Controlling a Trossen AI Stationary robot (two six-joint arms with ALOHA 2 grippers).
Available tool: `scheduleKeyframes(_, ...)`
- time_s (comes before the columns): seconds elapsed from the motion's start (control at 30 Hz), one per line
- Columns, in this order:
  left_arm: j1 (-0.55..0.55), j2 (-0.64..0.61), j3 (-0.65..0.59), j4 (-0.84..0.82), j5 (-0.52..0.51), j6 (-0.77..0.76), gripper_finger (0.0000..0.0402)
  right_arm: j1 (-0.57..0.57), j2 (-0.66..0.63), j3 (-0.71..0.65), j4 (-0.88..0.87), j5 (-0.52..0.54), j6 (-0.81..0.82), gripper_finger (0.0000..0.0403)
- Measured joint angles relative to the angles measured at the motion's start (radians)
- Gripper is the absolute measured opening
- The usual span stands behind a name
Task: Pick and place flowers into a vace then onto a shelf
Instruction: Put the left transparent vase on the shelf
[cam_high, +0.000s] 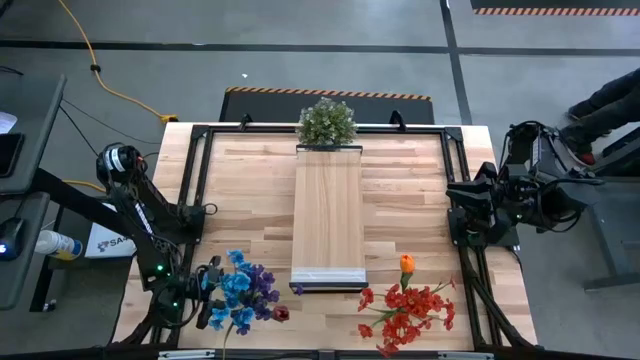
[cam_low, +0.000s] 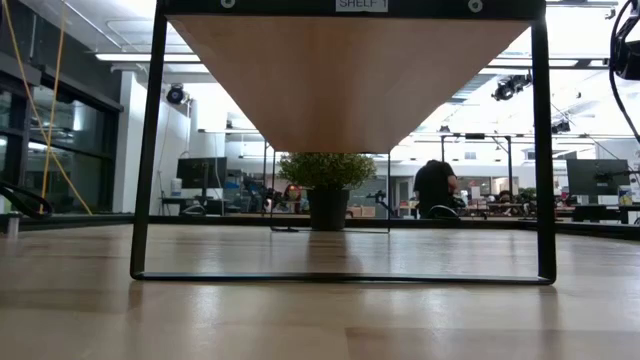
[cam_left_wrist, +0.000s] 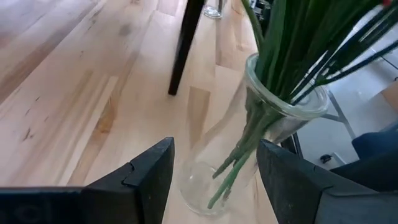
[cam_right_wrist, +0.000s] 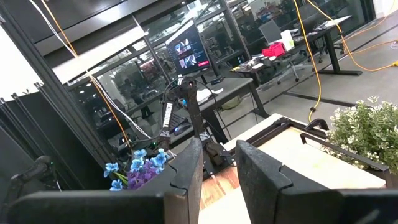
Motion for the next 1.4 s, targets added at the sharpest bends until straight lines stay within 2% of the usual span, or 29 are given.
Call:
scheduleKeyframes(0.23, 0.029, 0.0, 0.0, 0.084, 0.079, 0.101, 0.0262, 0.0, 0.0, 0.0, 0.0, 0.0, 0.0, 0.0087)
scheduleKeyframes(0.63, 0.029, 0.0, 0.0, 0.077, 0.075, 0.131, 0.0266, 0.0, 0.0, 0.0, 0.0, 0.0, 0.0, 0.0087)
scheduleKeyframes(0.83, 0.029, 0.0, 0.0, 0.075, 0.076, 0.129, 0.0322, 0.0, 0.0, 0.0, 0.0, 0.0, 0.0, 0.0087)
scheduleKeyframes(1.0, 0.029, 0.0, 0.0, 0.073, 0.016, 0.129, 0.0383, 0.0, 0.0, 0.0, 0.0, 0.0, 0.001, 0.0087)
scheduleKeyframes(1.07, 0.029, 0.0, 0.0, 0.074, -0.001, 0.128, 0.0395, 0.0, 0.001, 0.0, 0.0, 0.0, 0.001, 0.0087)
scheduleKeyframes(1.4, 0.033, 0.0, 0.0, 0.074, 0.038, 0.068, 0.0361, 0.0, 0.007, 0.0, 0.001, 0.0, 0.004, 0.0087)
